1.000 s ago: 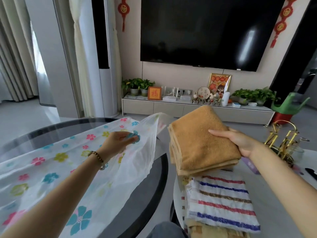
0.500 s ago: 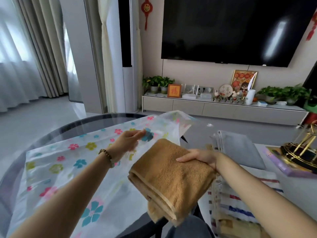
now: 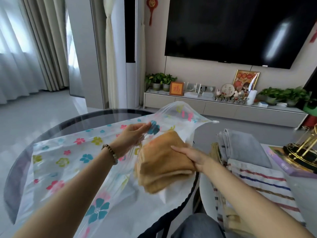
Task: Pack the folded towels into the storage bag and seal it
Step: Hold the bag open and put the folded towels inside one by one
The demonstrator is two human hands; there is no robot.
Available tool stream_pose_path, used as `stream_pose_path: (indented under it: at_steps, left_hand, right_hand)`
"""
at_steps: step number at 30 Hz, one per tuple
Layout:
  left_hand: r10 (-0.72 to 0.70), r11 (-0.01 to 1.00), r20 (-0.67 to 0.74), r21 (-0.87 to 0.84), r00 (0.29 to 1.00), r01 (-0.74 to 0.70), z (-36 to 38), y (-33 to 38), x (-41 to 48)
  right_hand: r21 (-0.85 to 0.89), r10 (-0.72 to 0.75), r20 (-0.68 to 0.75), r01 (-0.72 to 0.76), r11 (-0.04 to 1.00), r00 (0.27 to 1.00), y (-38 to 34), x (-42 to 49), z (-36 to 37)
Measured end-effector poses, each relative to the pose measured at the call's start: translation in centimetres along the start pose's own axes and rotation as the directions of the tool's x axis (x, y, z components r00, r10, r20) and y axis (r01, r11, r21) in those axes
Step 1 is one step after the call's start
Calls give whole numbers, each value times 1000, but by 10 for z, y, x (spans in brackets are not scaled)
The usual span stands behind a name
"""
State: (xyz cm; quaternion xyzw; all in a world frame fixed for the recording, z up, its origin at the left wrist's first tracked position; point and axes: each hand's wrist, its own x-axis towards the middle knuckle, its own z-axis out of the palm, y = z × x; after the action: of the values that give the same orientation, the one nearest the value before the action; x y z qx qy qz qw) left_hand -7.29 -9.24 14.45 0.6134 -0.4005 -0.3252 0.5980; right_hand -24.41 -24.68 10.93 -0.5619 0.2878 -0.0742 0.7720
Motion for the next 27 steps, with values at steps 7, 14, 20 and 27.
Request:
stream_pose_path:
  at_steps: [7,14,20,27]
  left_hand:
    - [-13,1000,-7,-22,1000,13,-4,15,-5]
    - [-53,999,17,-9,998,53,1,17,-12]
    - [-121,990,33,-67,992,123,-2,21,-4]
    - [-99,979,81,-168,992,112,-2,10,8]
  right_hand:
    - [21,169,-172,-168,986,970,46,27,23]
    - [-911,-164,88,147,386,982,94,7,15]
    - [-980,-66,146,153,126,987,97,41,14]
    - [-981,-210,-130,-95,171,969,58,160,19]
